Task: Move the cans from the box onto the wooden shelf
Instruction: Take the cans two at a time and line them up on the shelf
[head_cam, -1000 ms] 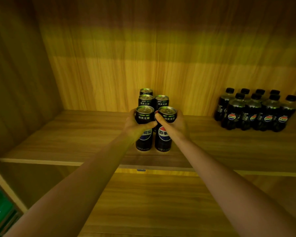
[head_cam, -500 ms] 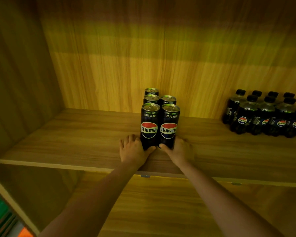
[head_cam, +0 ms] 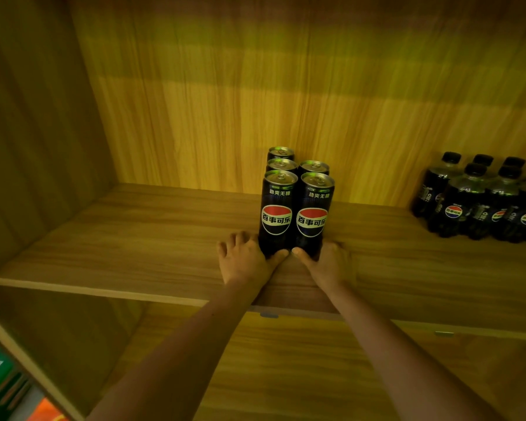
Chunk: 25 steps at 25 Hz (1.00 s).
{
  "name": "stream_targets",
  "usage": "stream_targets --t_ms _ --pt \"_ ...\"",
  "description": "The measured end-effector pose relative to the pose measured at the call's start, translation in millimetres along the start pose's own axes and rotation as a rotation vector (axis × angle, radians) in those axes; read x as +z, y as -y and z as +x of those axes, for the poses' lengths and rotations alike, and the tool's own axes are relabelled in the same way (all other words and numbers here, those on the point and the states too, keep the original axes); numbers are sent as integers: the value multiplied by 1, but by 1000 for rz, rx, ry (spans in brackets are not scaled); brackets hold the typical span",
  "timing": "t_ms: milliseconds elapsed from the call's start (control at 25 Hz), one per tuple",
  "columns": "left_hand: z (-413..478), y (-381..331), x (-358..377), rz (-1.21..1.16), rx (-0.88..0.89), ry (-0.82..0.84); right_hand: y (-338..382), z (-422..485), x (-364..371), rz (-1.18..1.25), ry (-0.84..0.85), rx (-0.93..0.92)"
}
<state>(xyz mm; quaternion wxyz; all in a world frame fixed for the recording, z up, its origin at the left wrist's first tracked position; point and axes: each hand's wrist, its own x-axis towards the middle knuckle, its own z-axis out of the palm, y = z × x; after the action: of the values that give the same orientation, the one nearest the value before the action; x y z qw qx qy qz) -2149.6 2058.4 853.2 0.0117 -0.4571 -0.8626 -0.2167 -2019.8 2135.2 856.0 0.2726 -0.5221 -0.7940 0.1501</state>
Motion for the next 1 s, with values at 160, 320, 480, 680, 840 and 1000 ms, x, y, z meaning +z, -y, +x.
stream_targets --t_ms 160,320,480,680,840,1000 --pt "0 -1 -1 36 0 18 4 -2 0 31 23 -12" --pt "-2 -2 -11 -185 -37 -31 8 -9 -12 187 5 63" --pt "-44 7 -36 -281 37 -194 6 -50 -35 229 9 34" --pt "-125 29 -79 -24 214 -124 24 -118 -71 50 122 -286" --pt "-176 43 -119 152 224 -9 55 -161 -111 -233 137 -549" --pt "-233 54 -145 222 278 57 71 -215 -131 -392 175 -575"
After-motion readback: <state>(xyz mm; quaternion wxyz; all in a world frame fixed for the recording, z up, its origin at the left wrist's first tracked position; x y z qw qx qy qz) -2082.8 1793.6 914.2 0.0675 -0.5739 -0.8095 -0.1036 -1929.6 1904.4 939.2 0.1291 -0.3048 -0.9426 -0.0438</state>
